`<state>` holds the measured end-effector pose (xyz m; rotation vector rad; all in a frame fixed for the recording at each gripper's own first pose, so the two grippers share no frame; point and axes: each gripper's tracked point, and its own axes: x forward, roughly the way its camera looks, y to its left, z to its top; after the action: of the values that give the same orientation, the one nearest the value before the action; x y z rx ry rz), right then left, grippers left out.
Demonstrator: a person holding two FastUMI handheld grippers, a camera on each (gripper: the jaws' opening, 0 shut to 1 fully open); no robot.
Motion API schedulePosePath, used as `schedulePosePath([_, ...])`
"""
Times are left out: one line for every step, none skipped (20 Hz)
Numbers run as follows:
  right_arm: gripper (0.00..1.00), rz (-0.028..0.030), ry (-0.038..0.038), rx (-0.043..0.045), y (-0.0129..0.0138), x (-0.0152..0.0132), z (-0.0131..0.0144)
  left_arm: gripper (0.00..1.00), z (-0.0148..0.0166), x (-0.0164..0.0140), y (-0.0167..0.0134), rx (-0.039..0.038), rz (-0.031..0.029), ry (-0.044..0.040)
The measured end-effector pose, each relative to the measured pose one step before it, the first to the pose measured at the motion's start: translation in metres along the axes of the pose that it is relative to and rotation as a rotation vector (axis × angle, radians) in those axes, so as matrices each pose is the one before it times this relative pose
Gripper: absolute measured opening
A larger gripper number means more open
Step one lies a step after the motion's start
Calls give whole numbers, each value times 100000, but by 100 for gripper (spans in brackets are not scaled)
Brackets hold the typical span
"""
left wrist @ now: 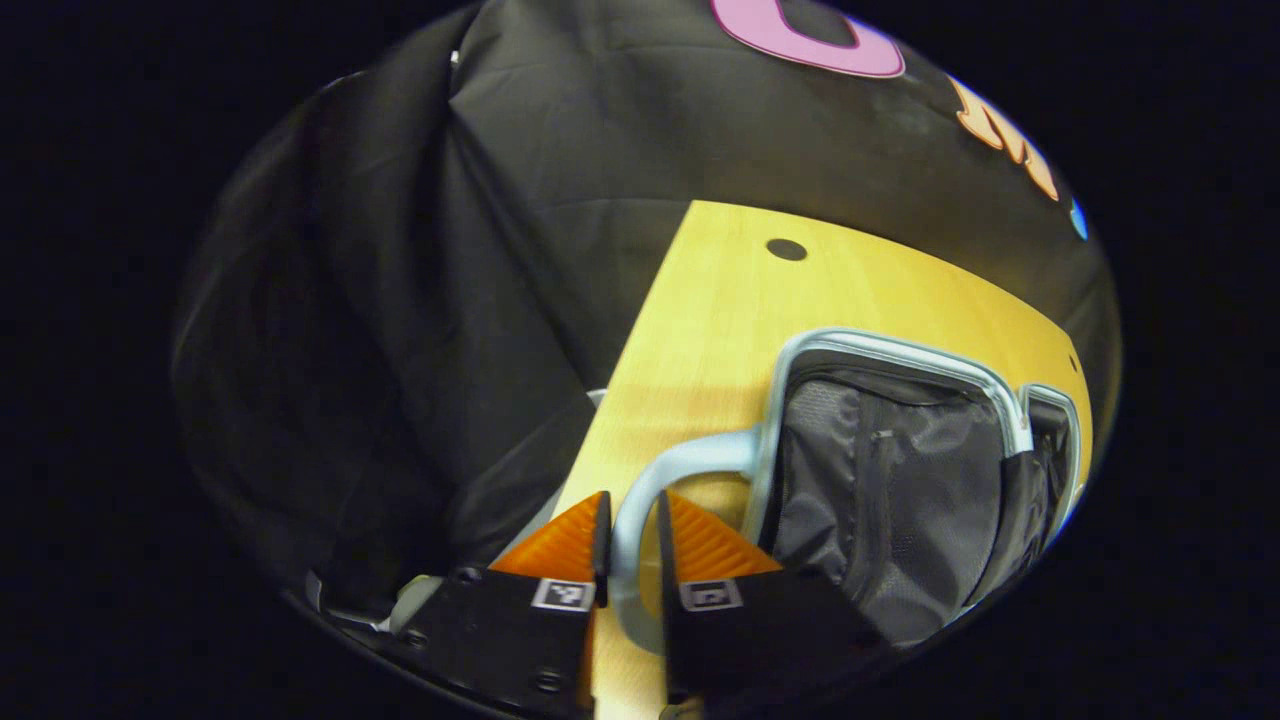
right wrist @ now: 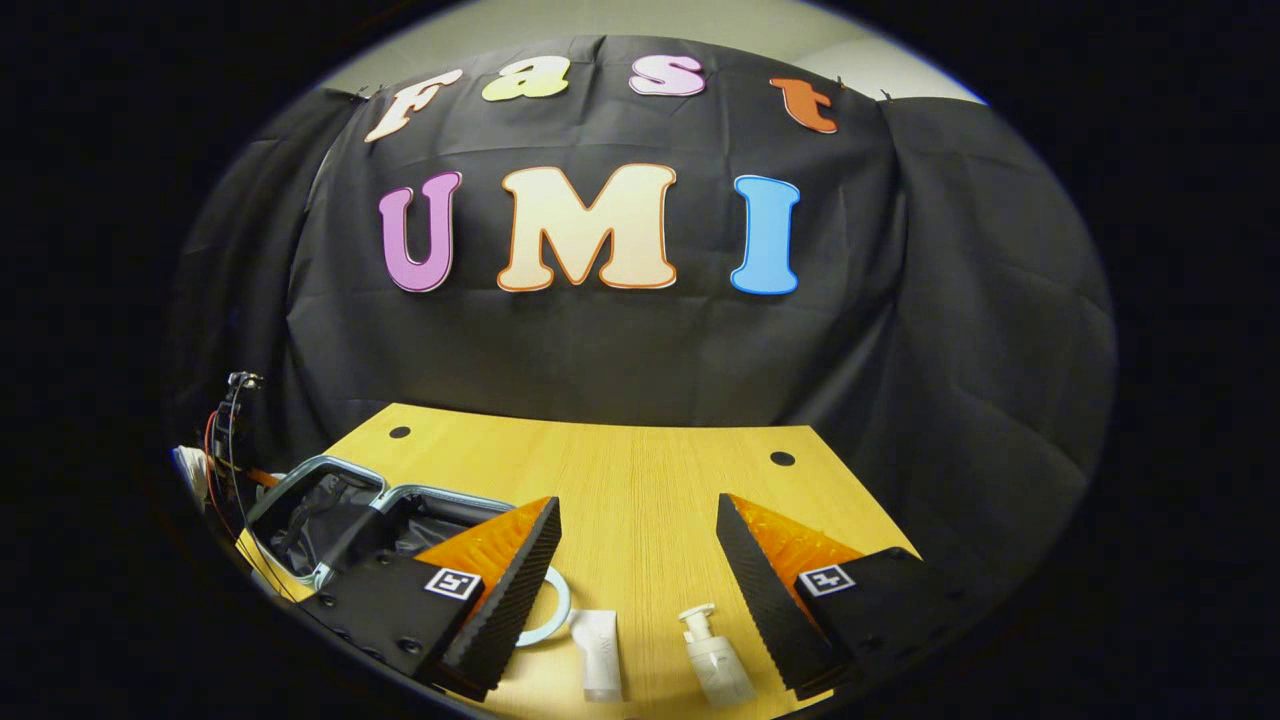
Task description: First open the suitcase, pack the skin care products into it, and then close the suitcase.
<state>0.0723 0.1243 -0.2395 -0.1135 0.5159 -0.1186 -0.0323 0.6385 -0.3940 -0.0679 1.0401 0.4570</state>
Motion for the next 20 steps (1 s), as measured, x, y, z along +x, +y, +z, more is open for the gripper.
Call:
schedulePosePath([99,644,-766,-152,104,-106,34,40,218,-203,647,-2413,3248,-3310])
schedulePosePath([99,413,-722,-333,-95,12,94,60,579,-663,1126,-1293,4674,-4346])
schedulePosePath([99,890,-600,-197,-77,-15,-16,80,928,-1159,960,-2116,4219,-4975])
schedulePosePath([99,1028,-148,8,-67,76,5,100,1011,-730,992,-2120,4255,-5221])
schedulePosePath([99,722,-230,62,-291,-32,-76,99,1262,-1202,450,-2223,2512,-4797])
schedulePosePath([100,1092,-1220,196,-313,-73,200,97,999,-1619,27,-2403,1343,-4213])
schedulePosePath([100,718,-1192,70,-339,-54,176,97,1222,-1849,-699,-2539,-640,-4565])
schedulePosePath([100,604,-882,-27,-501,-125,56,97,1481,-2380,-868,-2047,-1037,-4608])
schedulePosePath([100,527,-749,114,-609,-163,-86,96,1810,-2384,-1155,-1475,-1977,-4868])
schedulePosePath([100,697,-1229,370,-582,-258,174,95,1914,-2771,-1330,-652,-2233,-4853])
schedulePosePath([100,1113,-1591,341,-493,-297,182,95,2193,-2814,-1525,853,-2165,-4454])
schedulePosePath([100,1082,-1324,-37,-538,-272,272,95,2235,-2916,-1605,953,-2351,-3443])
schedulePosePath([100,1246,-983,-349,-552,-277,29,95,1176,-2489,-1981,249,-2994,-3212])
schedulePosePath([100,1283,-1000,-385,-608,-353,77,95,599,-2292,-2317,-881,-3517,-2341])
schedulePosePath([100,1494,-993,-35,-571,-460,94,95,595,-2225,-2593,-1557,-4063,-2169])
schedulePosePath([100,1649,-698,358,-542,-332,2,94,420,-2128,-2369,-1689,-3123,-1628])
schedulePosePath([100,1490,-697,688,-586,-433,-31,94,102,-1714,-3370,-1044,-3397,-1711])
schedulePosePath([100,1206,-1013,1376,-700,-416,102,95,-168,-1087,-2334,-700,-1932,-939])
schedulePosePath([99,950,-1169,1516,-717,-480,129,94,-161,-1017,-2896,-38,-2408,-993])
schedulePosePath([100,600,-1490,1094,-764,-467,197,94,-164,-1147,-2485,856,-2079,-683])
